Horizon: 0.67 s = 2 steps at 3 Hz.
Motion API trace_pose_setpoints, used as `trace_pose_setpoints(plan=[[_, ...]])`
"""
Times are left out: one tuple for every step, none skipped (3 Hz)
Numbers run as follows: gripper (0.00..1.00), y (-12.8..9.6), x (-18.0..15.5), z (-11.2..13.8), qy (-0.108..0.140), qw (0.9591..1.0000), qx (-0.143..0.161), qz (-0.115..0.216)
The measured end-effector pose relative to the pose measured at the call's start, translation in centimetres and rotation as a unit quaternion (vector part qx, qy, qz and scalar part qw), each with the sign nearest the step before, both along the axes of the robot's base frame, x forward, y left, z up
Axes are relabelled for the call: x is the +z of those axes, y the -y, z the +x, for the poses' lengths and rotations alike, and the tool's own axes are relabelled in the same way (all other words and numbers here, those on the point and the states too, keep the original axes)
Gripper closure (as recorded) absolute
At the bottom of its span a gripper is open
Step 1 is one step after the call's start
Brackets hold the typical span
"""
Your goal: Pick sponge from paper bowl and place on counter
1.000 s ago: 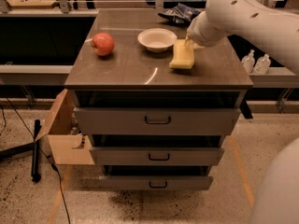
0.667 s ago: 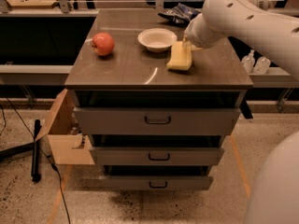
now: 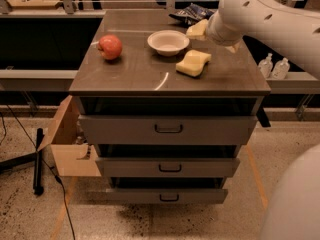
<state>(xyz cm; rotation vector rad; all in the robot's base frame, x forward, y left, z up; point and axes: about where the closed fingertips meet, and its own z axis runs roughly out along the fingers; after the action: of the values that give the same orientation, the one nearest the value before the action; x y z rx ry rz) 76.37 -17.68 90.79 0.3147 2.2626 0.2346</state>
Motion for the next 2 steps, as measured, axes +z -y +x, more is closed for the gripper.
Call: trace_pose_setpoints(plan=[[0.0,3.6,3.4,-0.9,0.027,0.9979,-0.049,-0.033],[0.0,7.5,6.9,-3.0,0.048,0.9907,-0.113,-0.059]])
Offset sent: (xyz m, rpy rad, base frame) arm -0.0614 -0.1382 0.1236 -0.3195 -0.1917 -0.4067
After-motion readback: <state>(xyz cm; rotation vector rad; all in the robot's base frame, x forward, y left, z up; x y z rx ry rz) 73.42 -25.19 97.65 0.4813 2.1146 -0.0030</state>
